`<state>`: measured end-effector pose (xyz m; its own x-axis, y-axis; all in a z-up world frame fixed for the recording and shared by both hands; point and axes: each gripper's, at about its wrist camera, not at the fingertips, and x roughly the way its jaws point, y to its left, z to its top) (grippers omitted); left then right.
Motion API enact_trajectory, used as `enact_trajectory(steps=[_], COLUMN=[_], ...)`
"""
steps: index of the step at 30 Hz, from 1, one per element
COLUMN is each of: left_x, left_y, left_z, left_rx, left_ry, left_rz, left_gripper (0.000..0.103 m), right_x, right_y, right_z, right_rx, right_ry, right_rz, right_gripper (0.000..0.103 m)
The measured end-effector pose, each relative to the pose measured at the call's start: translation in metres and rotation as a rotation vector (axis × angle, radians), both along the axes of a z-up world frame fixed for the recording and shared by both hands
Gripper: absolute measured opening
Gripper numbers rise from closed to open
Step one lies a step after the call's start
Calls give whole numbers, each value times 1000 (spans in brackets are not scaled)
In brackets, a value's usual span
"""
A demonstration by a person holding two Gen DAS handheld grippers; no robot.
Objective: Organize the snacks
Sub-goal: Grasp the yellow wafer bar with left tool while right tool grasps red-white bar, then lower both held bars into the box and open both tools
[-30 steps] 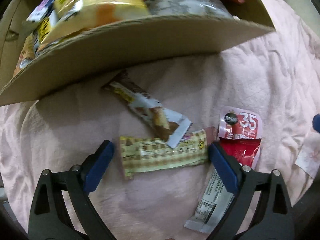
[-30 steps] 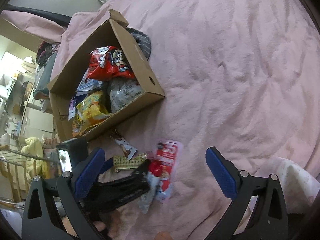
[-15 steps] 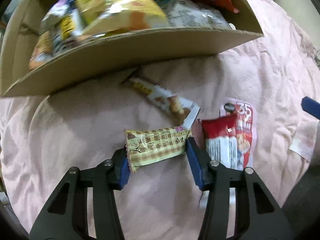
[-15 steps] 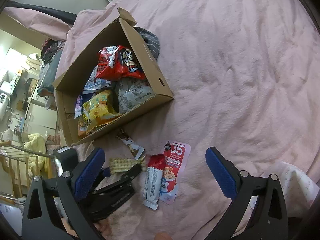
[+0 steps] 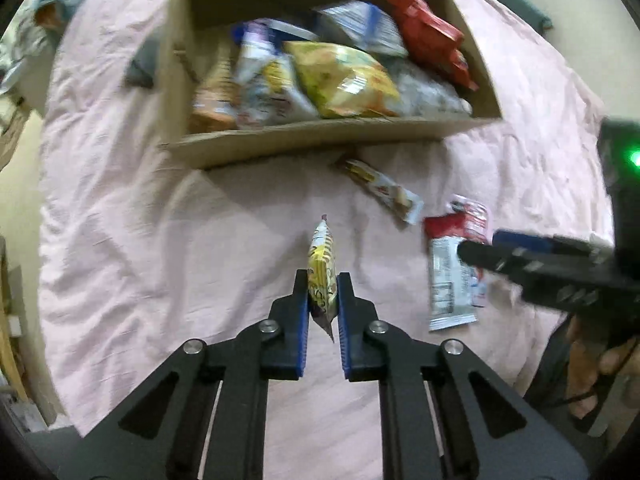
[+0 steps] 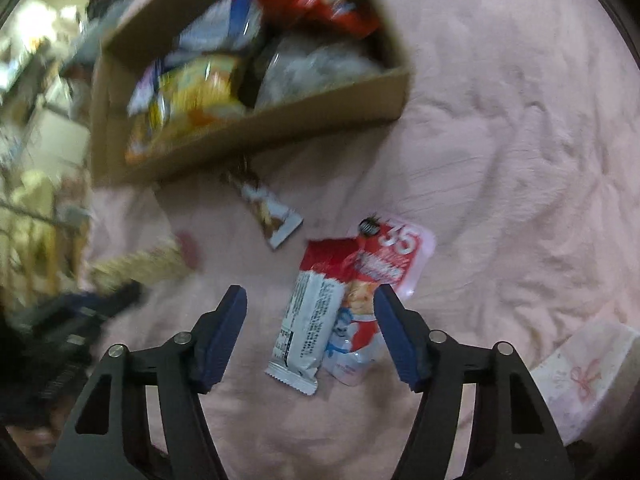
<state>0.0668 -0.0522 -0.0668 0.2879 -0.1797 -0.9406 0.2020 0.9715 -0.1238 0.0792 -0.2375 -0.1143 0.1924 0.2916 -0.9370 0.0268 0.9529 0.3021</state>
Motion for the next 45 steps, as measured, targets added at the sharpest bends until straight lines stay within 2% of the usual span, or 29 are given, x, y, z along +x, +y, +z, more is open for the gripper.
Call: enact_trajectory(steps=[3, 5, 9, 10, 11, 12, 15, 17, 22, 29, 31, 38, 43, 45], left_x=[5, 5, 12, 13, 15, 15, 16, 16, 15, 12, 8, -7, 6, 14], left_y=[17, 30, 39, 38, 41, 40, 45, 47, 45, 45, 46, 48, 57, 58], left_z=[2, 5, -4, -7, -9, -10, -12, -12, -13, -10, -3, 56, 93, 103], left_rx=[39, 66, 61, 58, 53, 55, 57, 48, 53, 64, 58, 45, -41, -50], left_ry=[-33, -52, -44, -42, -38, -38, -43, -43, -55, -81, -115, -343, -449, -476], left_rz=[39, 65, 122, 131, 144, 149, 173, 182, 181, 194, 207, 214, 212, 205], left_gripper=[10, 10, 10, 10, 10, 10, 10, 10, 10, 10, 9, 9, 9, 9], right_x=[4, 6, 8, 8, 7, 7, 4, 1, -8, -22, -26, -23, -8, 2], right_y=[24, 38, 63, 68, 72, 73, 69, 57, 22, 1, 8, 20, 22, 28], right_z=[-16, -19, -30, -33, -36, -37, -35, -32, -25, -4, 7, 66, 94, 104], right_rx=[-102, -177, -299, -323, -340, -336, -303, -215, -42, 101, 151, 257, 300, 305], right_ry=[41, 23, 12, 8, 9, 11, 2, 15, 32, -17, -52, -300, -432, -481], right_rz=[55, 79, 162, 179, 200, 207, 209, 186, 109, 108, 125, 148, 126, 120], right_gripper=[68, 70, 68, 60, 43, 40, 35, 33, 33, 33, 33, 33, 33, 33])
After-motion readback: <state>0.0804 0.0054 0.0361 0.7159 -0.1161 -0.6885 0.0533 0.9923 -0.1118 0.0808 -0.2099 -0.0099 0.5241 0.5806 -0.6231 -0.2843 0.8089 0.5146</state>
